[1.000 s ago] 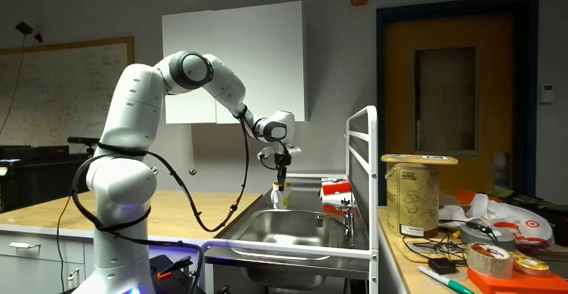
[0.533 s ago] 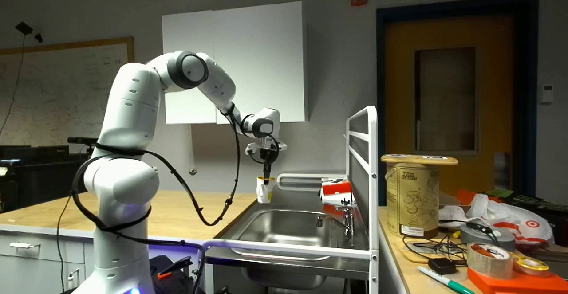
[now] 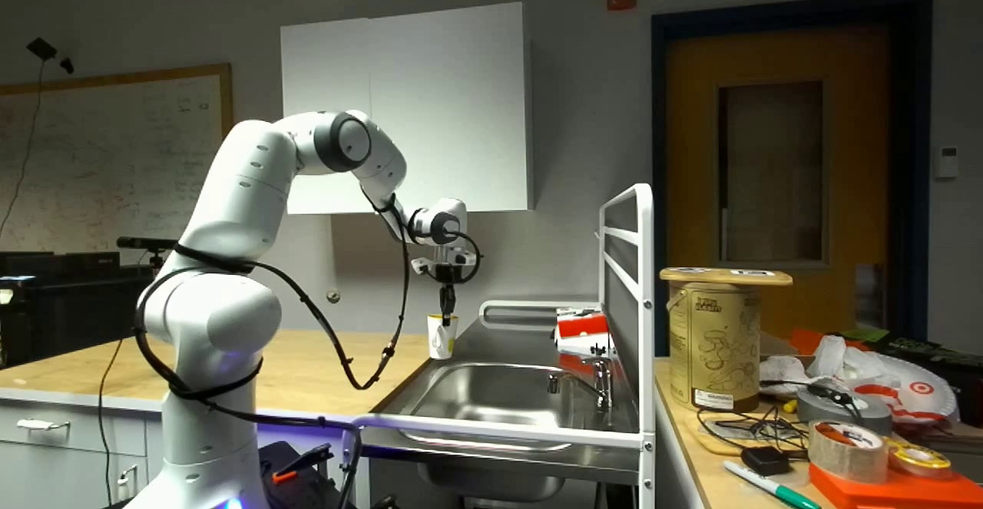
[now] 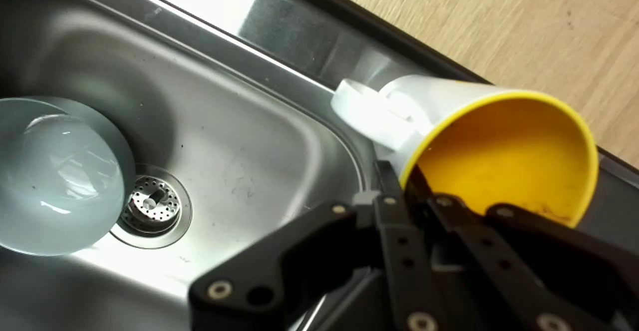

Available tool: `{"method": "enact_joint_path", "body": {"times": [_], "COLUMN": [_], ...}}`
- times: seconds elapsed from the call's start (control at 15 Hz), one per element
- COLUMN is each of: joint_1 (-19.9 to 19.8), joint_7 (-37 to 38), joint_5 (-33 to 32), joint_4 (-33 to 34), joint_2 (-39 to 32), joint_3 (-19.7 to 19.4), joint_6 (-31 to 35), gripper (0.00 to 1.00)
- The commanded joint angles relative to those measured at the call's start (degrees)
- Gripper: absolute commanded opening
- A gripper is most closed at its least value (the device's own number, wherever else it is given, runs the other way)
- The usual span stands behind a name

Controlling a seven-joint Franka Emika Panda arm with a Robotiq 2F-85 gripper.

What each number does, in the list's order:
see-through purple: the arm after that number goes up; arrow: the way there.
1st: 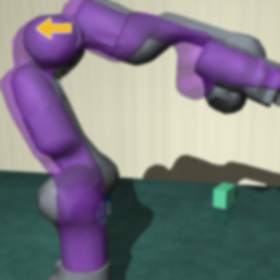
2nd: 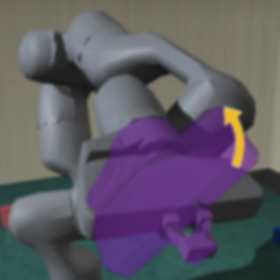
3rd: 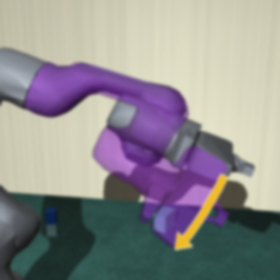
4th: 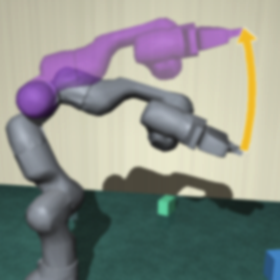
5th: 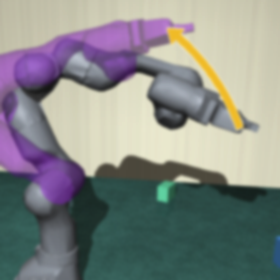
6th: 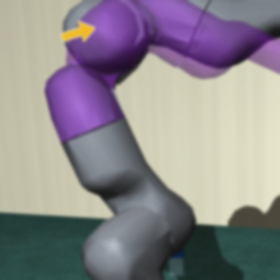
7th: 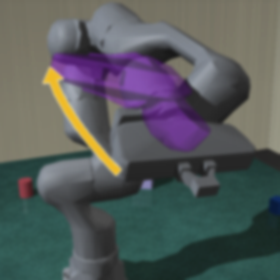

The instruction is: Pick the cup in the sink and put it on the counter

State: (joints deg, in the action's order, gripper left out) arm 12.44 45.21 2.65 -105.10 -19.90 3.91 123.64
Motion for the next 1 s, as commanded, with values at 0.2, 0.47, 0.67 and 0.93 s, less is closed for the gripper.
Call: {"method": "enact_joint_path", "body": {"times": [0.2,0.47,0.67,0.93], "joint_1": [1.63,1.42,1.12,1.03], "joint_7": [-1.53,-2.34,-2.85,-3.28], "joint_5": [-3.17,-2.87,-2.57,-2.64], "joint_4": [13.94,18.18,19.35,19.34], "joint_2": [-10.79,-13.13,-13.84,-13.83], "joint_3": [-0.6,-1.12,-1.51,-1.89], "joint_6": [-7.43,-9.34,-9.3,-8.74], "gripper": [0.04,0.04,0.04,0.04]}}
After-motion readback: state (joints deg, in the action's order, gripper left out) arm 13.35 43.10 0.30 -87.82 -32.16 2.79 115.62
